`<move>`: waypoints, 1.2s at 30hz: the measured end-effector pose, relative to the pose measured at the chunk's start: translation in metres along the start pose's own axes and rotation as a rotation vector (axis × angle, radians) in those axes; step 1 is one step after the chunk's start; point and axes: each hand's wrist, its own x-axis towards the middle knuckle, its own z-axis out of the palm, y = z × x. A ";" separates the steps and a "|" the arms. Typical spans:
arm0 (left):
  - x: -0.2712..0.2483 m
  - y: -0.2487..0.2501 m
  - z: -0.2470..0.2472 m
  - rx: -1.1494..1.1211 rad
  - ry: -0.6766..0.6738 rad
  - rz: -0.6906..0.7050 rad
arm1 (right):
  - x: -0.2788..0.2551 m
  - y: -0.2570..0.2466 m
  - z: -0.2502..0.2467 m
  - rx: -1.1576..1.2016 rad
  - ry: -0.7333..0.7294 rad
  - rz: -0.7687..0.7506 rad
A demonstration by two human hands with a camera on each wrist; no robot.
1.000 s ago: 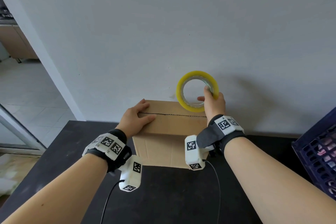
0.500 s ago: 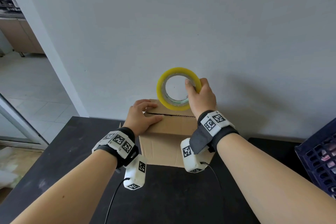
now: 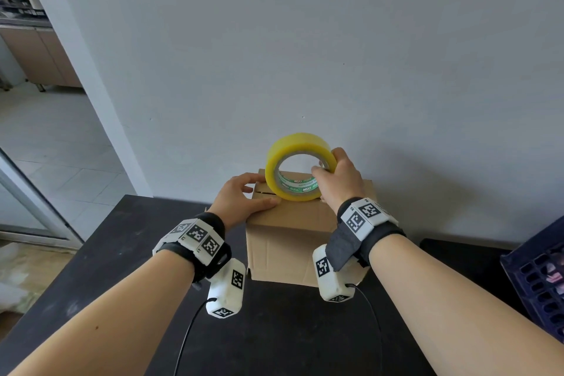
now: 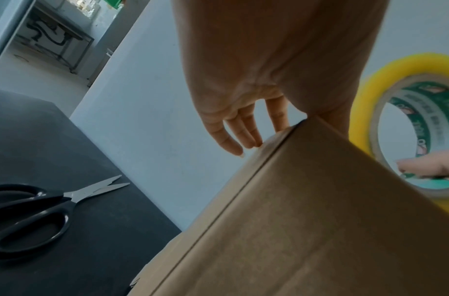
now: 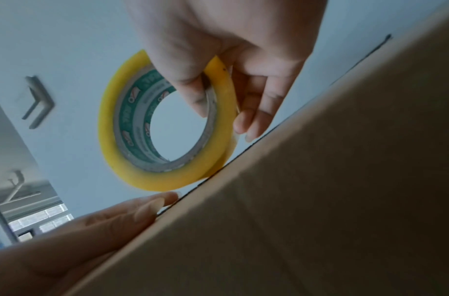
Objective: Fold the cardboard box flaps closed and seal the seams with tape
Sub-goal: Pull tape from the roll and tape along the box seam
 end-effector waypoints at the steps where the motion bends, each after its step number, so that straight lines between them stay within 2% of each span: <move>1: 0.001 0.001 0.000 0.038 0.010 0.007 | 0.002 0.001 0.001 0.011 0.005 0.007; 6: 0.003 0.007 -0.002 0.141 0.113 0.032 | 0.006 0.003 0.004 0.044 0.004 0.015; 12: 0.006 0.019 -0.002 0.136 0.063 -0.024 | 0.006 0.004 0.004 0.064 0.004 0.021; 16: 0.009 0.028 -0.007 0.015 -0.045 -0.173 | 0.006 0.006 0.004 0.076 0.000 0.018; 19: 0.011 0.033 -0.013 -0.221 -0.099 -0.319 | 0.005 0.007 0.003 0.086 0.001 0.017; 21: 0.012 0.034 -0.018 -0.336 -0.112 -0.377 | 0.005 0.006 0.003 0.086 0.000 0.014; 23: 0.013 0.034 -0.020 -0.356 -0.126 -0.407 | 0.005 0.006 0.003 0.082 -0.002 0.007; 27: 0.013 0.034 -0.016 -0.238 -0.132 -0.387 | 0.003 0.005 0.002 0.070 -0.004 0.002; 31: 0.011 0.034 -0.014 -0.236 -0.098 -0.331 | -0.001 0.002 0.000 0.028 -0.017 -0.015; 36: 0.010 0.024 -0.025 -0.237 0.067 -0.335 | -0.007 -0.006 -0.009 -0.139 -0.024 -0.060</move>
